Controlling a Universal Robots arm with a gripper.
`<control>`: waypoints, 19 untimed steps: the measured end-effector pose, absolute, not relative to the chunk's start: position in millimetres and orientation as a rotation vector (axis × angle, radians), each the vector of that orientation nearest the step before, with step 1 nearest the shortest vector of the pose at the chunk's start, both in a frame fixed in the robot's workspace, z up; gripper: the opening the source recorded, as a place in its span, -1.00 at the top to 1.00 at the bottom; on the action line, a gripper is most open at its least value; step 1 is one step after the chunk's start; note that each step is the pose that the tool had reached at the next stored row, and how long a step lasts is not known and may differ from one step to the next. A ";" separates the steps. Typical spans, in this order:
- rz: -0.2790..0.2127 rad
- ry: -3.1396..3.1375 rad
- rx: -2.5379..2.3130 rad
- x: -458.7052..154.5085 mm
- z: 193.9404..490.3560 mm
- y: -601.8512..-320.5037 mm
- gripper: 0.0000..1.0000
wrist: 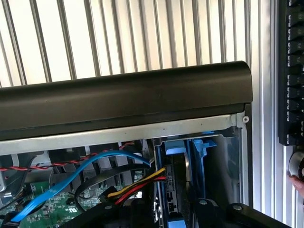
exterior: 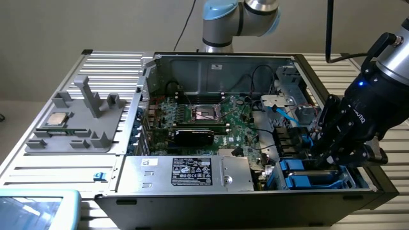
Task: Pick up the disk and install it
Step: 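Insert the first disk wire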
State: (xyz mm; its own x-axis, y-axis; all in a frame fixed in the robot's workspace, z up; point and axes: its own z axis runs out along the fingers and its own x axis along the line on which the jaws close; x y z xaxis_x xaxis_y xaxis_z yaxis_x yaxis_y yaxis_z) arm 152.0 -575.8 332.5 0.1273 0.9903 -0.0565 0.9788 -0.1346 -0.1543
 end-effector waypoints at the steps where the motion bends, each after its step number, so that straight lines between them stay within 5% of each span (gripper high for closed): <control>1: 0.222 -2.012 -2.298 151.9 332.7 -575.8 0.27; 19: 0.223 -2.014 -2.300 148.2 387.8 -575.8 0.27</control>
